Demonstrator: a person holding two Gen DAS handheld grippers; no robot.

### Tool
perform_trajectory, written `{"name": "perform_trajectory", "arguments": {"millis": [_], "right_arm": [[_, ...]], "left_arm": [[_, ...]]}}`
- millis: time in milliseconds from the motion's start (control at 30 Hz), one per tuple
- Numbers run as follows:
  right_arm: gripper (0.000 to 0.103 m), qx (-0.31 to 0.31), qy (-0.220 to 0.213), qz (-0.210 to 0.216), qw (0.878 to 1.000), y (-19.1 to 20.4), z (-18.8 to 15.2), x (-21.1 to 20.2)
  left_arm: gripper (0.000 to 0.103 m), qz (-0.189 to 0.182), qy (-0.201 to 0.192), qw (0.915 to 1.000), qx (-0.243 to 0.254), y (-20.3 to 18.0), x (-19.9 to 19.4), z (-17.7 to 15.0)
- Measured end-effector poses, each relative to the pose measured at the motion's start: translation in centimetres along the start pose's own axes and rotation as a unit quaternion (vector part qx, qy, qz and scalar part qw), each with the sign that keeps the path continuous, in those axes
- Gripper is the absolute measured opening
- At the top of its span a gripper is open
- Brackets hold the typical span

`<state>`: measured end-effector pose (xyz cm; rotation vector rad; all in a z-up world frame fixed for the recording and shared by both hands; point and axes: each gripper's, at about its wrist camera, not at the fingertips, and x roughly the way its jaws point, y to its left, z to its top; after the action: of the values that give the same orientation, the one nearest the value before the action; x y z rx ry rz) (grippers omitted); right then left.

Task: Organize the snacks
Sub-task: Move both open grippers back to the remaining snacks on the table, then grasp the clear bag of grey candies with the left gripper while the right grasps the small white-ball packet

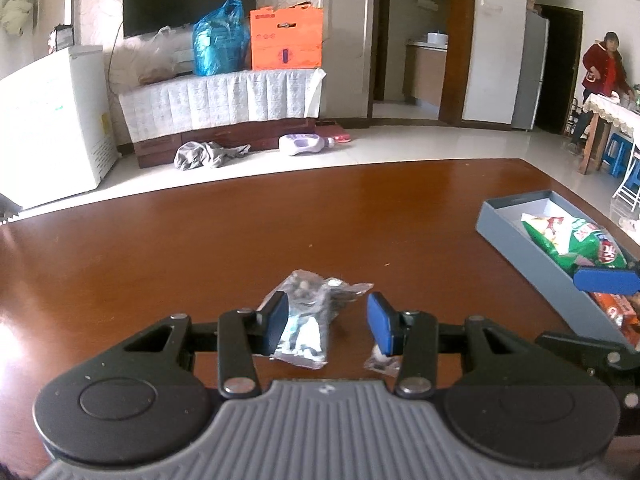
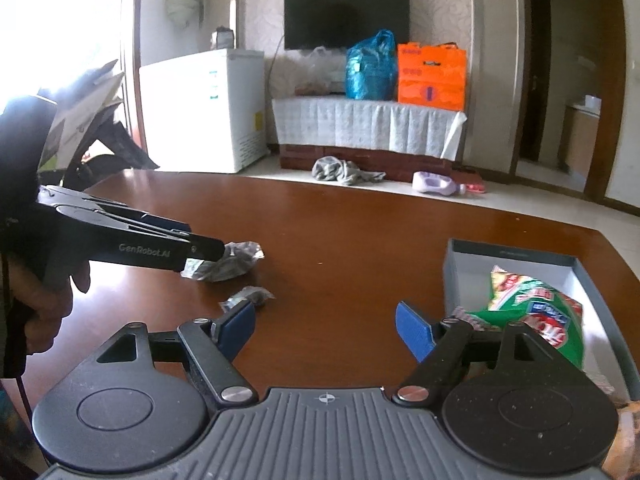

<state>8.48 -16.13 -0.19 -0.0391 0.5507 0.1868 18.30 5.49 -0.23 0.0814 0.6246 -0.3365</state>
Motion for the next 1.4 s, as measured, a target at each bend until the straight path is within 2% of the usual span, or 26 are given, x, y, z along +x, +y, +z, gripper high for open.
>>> {"name": "perform_trajectory", "arguments": {"millis": [167, 367, 533, 700, 933, 1333, 1400], "right_arm": [[0.078, -0.001, 0.007, 0.01, 1.0, 1.1, 0.3, 1.3], [0.078, 0.018, 0.023, 0.029, 0.999, 2.3, 0.5, 3.2], [0.078, 0.026, 0.039, 0.033, 0.998, 3.4, 0.5, 4.9], [0.078, 0.02, 0.049, 0.033, 0.998, 4.9, 0.2, 6.3], [0.078, 0.012, 0.055, 0.029, 0.998, 6.5, 0.1, 8.0], [0.075, 0.013, 0.071, 0.011, 0.997, 7.1, -0.3, 9.8], [0.074, 0.009, 0.069, 0.011, 0.997, 7.4, -0.2, 9.9]], "left_arm": [[0.043, 0.002, 0.002, 1.0, -0.007, 1.7, 0.1, 0.0], [0.043, 0.001, 0.012, 0.9998, -0.012, 2.1, 0.9, -0.3], [0.043, -0.019, 0.029, 0.9993, -0.016, 2.2, 2.3, 0.0], [0.043, -0.022, 0.036, 0.9991, -0.001, 1.4, 3.4, 0.1], [0.043, -0.027, 0.05, 0.9983, -0.016, 2.2, 5.4, 0.2], [0.043, -0.026, 0.053, 0.998, -0.025, 2.4, 6.6, 0.3], [0.047, -0.024, 0.052, 0.998, -0.026, 2.2, 6.7, 0.3]]}}
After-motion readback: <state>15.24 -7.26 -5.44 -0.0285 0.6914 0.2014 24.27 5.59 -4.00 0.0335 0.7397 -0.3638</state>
